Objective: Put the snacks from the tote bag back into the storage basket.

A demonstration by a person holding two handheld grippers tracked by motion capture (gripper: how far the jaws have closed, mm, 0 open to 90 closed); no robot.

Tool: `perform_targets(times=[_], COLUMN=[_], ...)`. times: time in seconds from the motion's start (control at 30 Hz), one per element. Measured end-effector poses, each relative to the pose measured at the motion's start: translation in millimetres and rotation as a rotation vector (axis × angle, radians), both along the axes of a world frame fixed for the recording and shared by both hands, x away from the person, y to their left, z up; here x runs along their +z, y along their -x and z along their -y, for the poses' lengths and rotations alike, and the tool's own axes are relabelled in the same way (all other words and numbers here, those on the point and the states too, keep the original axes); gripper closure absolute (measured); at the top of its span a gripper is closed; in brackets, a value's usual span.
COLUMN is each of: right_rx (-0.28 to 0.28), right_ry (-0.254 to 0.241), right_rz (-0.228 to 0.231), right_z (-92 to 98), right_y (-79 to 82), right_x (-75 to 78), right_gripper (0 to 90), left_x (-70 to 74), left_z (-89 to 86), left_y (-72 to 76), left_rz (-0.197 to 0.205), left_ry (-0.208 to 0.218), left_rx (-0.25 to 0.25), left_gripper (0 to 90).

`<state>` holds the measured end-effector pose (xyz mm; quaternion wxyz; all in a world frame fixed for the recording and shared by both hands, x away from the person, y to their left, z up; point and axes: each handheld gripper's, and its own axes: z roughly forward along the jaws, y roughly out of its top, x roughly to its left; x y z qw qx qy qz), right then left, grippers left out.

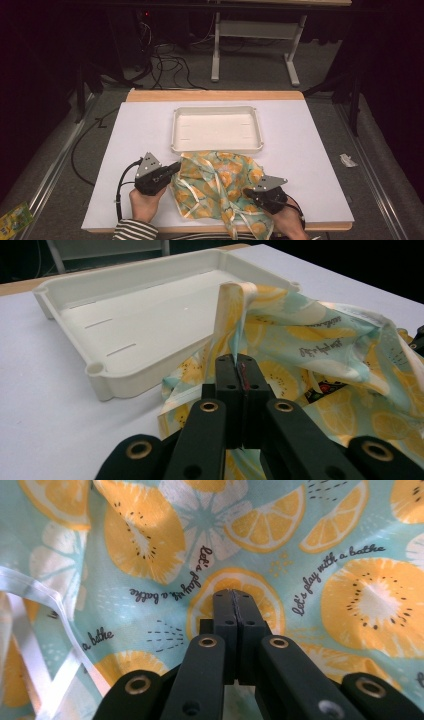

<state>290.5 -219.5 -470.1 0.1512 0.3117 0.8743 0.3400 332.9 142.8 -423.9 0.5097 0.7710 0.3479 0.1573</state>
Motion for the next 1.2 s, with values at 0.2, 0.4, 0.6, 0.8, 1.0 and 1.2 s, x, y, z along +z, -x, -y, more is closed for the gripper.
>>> perform_targets(times=[0.2,0.4,0.6,0.8,1.0,1.2], right_rx=[-0.008,-0.017,-0.019,-0.033,-0.043,-0.053], right_ry=[-0.043,-0.088,-0.095,-0.126,-0.171,-0.210], right_rz=[0.023,0.027,0.039,0.041,0.075,0.071], right_z=[7.2,13.5,16.9,20.7,26.2,33.3], right_y=[-0.1,-2.7,-2.0,-1.9,0.2,-1.5], right_x=[13.7,21.7,26.7,30.6,39.3,43.8], right_gripper=[90.0,90.0,90.0,90.0,90.0,90.0], left_x=[1.7,3.3,3.5,4.6,4.7,5.2], left_z=[1.6,1.2,1.6,1.7,2.9,3.8], left_y=[-1.0,-1.1,-1.3,-1.5,-1.0,-1.5], left_rz=[0.002,0.007,0.008,0.008,0.008,0.008], left_ry=[-0.002,0.002,0.000,0.007,0.013,0.013], left_rx=[-0.008,-0.003,-0.006,-0.007,-0.015,-0.016], left_gripper=[89.9,90.0,90.0,90.0,90.0,90.0])
